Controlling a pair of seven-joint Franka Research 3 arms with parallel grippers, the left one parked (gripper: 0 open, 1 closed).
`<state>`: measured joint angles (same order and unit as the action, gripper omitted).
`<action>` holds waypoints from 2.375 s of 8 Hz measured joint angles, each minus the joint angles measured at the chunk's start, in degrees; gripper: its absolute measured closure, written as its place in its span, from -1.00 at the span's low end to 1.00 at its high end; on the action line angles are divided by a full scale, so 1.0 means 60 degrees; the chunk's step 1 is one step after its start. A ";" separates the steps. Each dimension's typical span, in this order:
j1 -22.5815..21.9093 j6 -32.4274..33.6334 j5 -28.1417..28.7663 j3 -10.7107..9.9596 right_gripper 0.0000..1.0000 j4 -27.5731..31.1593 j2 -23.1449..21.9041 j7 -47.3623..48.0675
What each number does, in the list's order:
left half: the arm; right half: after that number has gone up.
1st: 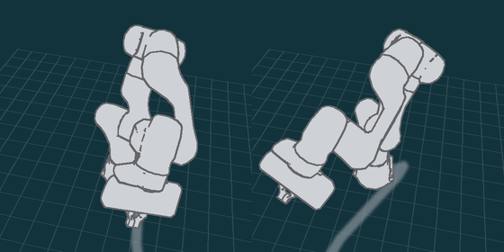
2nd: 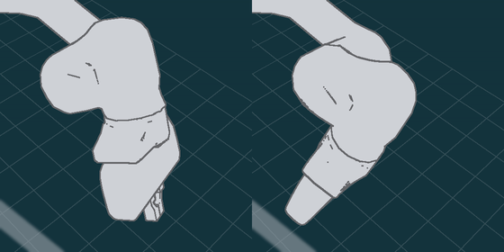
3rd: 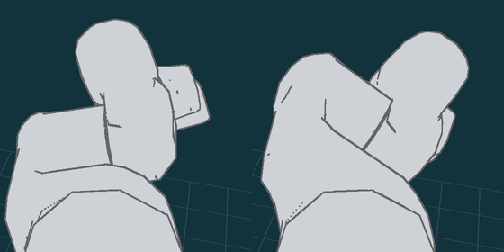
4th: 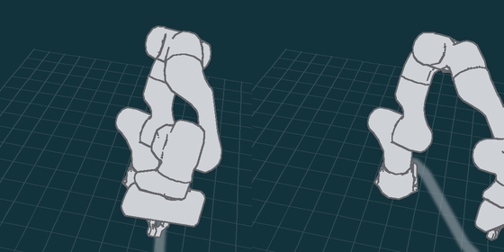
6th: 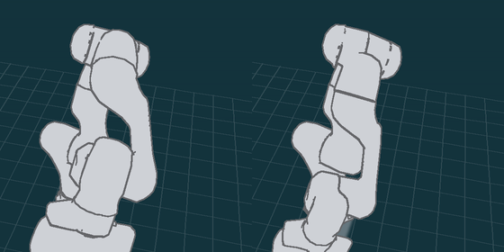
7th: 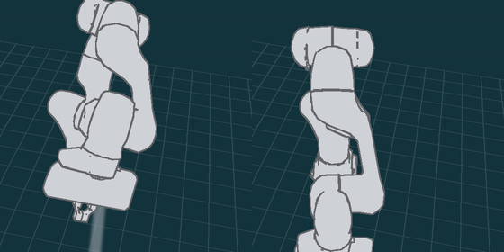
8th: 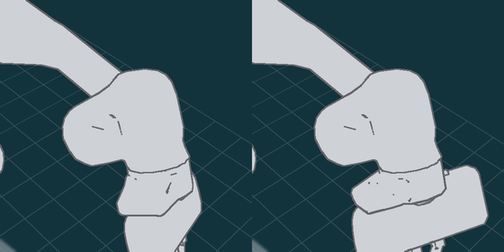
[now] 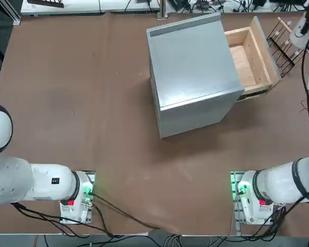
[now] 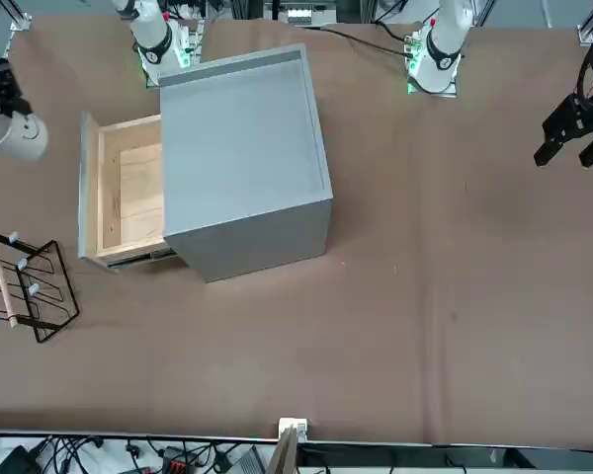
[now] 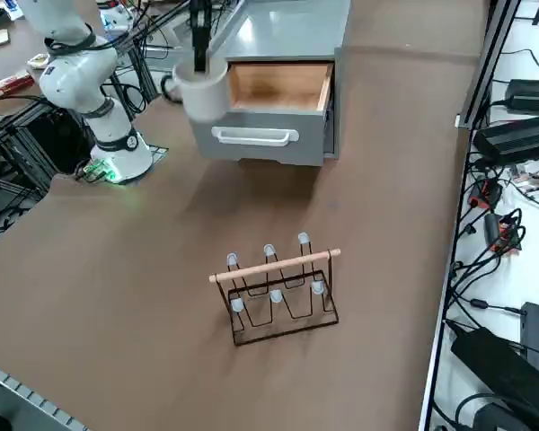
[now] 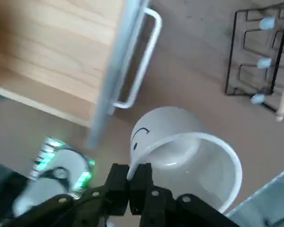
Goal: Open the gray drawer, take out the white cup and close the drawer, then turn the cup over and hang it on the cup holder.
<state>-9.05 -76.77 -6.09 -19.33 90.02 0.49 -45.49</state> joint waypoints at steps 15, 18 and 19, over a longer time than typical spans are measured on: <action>0.2531 -1.2853 -0.2842 -0.0148 0.89 0.8770 0.0729 -0.7190; 0.2531 -1.3028 -0.2862 -0.0100 0.69 0.8766 0.1049 -0.7203; 0.2531 -1.3039 -0.2863 -0.0080 0.33 0.8748 0.1061 -0.7203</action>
<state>6.14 -155.00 -23.27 -19.81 142.51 6.86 -88.71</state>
